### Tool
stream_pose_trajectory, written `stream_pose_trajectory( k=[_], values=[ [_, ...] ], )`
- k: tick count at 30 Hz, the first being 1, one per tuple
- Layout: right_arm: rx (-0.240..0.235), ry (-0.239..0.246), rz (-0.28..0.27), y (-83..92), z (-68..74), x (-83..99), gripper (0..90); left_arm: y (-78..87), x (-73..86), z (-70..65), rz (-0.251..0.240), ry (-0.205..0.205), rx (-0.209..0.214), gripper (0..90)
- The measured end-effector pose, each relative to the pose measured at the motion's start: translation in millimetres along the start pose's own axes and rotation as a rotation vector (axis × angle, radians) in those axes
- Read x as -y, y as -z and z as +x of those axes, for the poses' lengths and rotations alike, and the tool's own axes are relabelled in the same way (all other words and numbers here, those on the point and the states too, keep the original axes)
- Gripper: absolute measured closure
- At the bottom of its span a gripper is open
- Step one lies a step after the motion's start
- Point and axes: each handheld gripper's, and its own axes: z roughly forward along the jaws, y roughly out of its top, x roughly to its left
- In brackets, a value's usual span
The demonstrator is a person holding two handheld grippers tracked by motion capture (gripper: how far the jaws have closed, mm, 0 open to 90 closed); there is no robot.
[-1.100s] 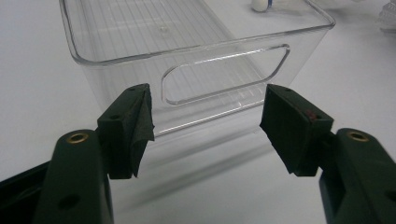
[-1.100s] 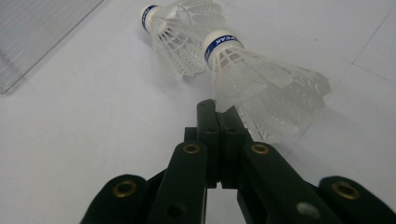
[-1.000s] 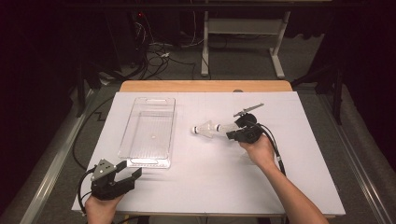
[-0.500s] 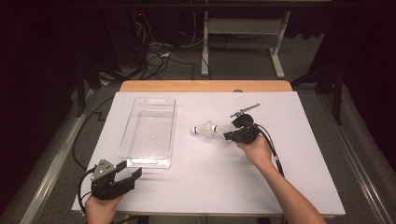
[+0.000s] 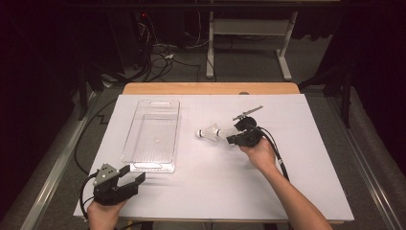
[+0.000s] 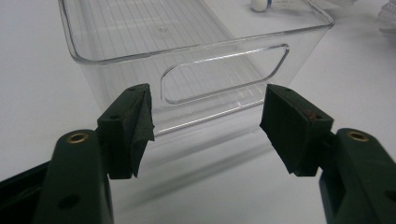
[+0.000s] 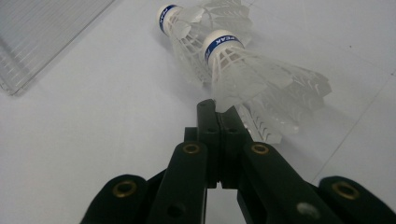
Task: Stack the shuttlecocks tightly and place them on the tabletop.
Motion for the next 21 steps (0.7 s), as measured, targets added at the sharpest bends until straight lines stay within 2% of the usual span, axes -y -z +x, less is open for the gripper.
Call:
stream_pose_trajectory(
  k=[21],
  values=[
    [-0.010, 0.007, 0.027, -9.6, 5.6, -9.2, 90.0, -0.3, 0.0, 0.4, 0.005, 0.002, 0.003, 34.8]
  ],
)
